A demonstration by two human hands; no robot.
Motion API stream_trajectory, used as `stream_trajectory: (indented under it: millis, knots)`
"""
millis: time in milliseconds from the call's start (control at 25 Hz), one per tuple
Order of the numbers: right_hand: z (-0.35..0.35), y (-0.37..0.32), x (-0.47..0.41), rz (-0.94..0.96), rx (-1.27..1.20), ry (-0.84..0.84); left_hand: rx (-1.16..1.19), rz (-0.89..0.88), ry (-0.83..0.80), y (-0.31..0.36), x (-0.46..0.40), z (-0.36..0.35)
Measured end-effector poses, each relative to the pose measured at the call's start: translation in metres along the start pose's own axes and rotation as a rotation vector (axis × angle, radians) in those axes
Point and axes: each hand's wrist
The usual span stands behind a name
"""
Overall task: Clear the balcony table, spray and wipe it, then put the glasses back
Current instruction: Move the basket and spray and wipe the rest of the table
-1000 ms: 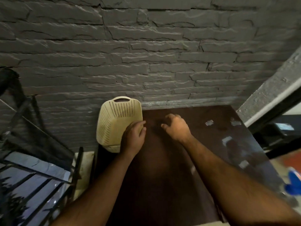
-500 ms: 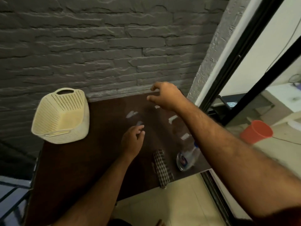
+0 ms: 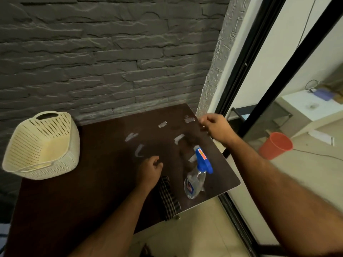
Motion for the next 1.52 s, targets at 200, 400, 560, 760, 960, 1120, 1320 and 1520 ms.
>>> stream_trajectory:
  millis: [200,400,560,760,960,1120,1320,1520]
  knots:
    - [0.005,0.068,0.017,-0.184,0.035,-0.416,-0.341,0.250,-0.179,-0.018,0.008,-0.038]
    - [0.001,0.092,0.028,-0.171,0.137,-0.831,-0.386,0.521,-0.225,-0.031,0.024,-0.075]
    - [-0.005,0.096,0.049,-0.001,0.160,-0.852,-0.426,0.590,-0.135,-0.019,0.042,-0.103]
    - [-0.020,0.111,0.052,0.080,-0.044,-0.707,-0.319,0.700,0.014,-0.014,0.046,-0.119]
    - [-0.034,0.109,0.046,0.038,-0.184,-0.769,-0.016,0.703,0.094,-0.009,0.030,-0.092]
    - [-0.065,0.090,0.023,0.015,-0.260,-0.745,0.467,0.779,0.231,0.001,-0.008,-0.048]
    - [-0.111,0.059,-0.012,-0.140,-0.362,-0.669,0.670,0.797,0.276,-0.006,-0.073,0.004]
    - [-0.160,0.012,-0.075,-0.268,-0.428,-0.637,0.635,0.706,0.419,-0.047,-0.151,0.057]
Point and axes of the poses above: each hand's wrist, its own x-axis away from the middle knuckle, its own z-axis out of the back of the hand, y = z × x, and after that the axes turned 8 degrees about y, right-handed
